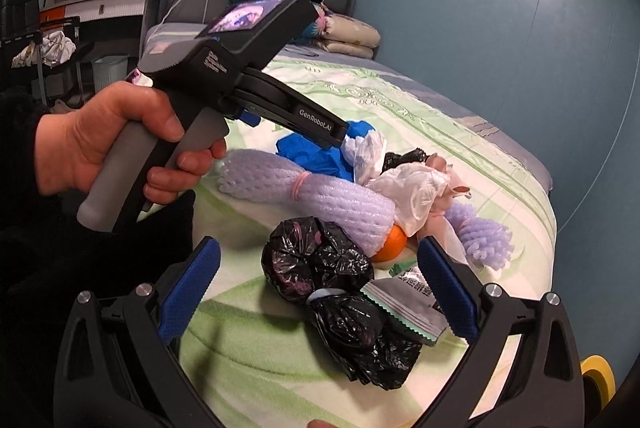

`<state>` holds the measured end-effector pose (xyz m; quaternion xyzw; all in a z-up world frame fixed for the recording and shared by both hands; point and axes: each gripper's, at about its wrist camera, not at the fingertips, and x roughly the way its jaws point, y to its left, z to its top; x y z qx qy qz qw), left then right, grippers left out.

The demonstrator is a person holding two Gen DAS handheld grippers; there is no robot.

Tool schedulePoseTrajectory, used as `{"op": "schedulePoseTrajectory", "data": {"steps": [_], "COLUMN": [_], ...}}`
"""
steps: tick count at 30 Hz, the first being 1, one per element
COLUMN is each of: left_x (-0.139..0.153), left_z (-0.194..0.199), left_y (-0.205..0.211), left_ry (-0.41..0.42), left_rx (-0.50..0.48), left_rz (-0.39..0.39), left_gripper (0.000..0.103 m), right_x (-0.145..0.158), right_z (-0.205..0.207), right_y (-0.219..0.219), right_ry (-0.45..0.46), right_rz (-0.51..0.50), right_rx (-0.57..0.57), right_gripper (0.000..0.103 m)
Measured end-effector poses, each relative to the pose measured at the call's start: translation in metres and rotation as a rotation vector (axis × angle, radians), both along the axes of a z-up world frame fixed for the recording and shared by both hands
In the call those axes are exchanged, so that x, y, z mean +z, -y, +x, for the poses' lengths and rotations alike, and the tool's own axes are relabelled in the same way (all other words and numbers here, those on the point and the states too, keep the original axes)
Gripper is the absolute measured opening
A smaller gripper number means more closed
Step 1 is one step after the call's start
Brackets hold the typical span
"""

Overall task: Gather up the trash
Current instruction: 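Move both tools back over the trash pile on the bed, then grasp the blue glove with the left tool while the right tool grasps the black plastic bag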

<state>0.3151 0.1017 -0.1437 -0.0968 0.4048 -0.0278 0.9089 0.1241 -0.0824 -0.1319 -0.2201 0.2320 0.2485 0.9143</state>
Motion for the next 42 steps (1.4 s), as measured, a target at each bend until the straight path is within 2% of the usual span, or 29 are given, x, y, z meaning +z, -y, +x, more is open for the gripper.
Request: {"op": "schedulePoseTrajectory", "data": {"steps": [3,5,8,10,11,12,26,28,31,37,42], "left_x": [-0.004,-0.006,-0.008,-0.009,-0.009,-0.011,-0.012,-0.011,-0.009,0.0,0.011], "left_z": [0.002,0.004,0.006,0.007,0.008,0.01,0.014,0.013,0.01,0.002,-0.013], "left_y": [0.0,0.0,0.003,0.005,0.006,0.007,0.003,0.002,-0.004,-0.013,-0.025], "left_ry": [-0.003,-0.01,-0.011,-0.015,-0.019,-0.028,-0.061,-0.059,-0.053,-0.033,0.006], "left_rx": [-0.003,-0.012,-0.025,-0.038,-0.043,-0.048,-0.027,-0.022,-0.005,0.021,0.046], "left_rz": [-0.006,-0.02,-0.018,-0.016,-0.014,-0.013,-0.06,-0.069,-0.104,-0.141,-0.156], "left_gripper": [0.095,0.095,0.088,0.081,0.078,0.074,0.03,0.02,0.015,0.012,0.012], "right_x": [-0.004,-0.006,-0.007,-0.007,-0.008,-0.008,-0.012,-0.009,-0.001,0.018,0.04], "right_z": [0.004,0.006,0.007,0.007,0.007,0.007,0.013,0.013,0.012,0.017,0.018], "right_y": [-0.003,-0.004,-0.005,-0.006,-0.006,-0.008,-0.009,-0.007,-0.003,0.015,0.032], "right_ry": [-0.012,-0.017,-0.026,-0.029,-0.031,-0.03,-0.082,-0.096,-0.108,-0.163,-0.226], "right_rz": [-0.014,-0.029,-0.023,-0.025,-0.03,-0.04,-0.06,-0.039,0.006,0.108,0.232], "right_rx": [-0.007,-0.021,-0.024,-0.023,-0.021,-0.022,-0.042,-0.042,-0.045,-0.04,-0.003], "right_gripper": [0.083,0.081,0.078,0.073,0.067,0.057,0.033,0.026,0.022,0.02,0.02]}}
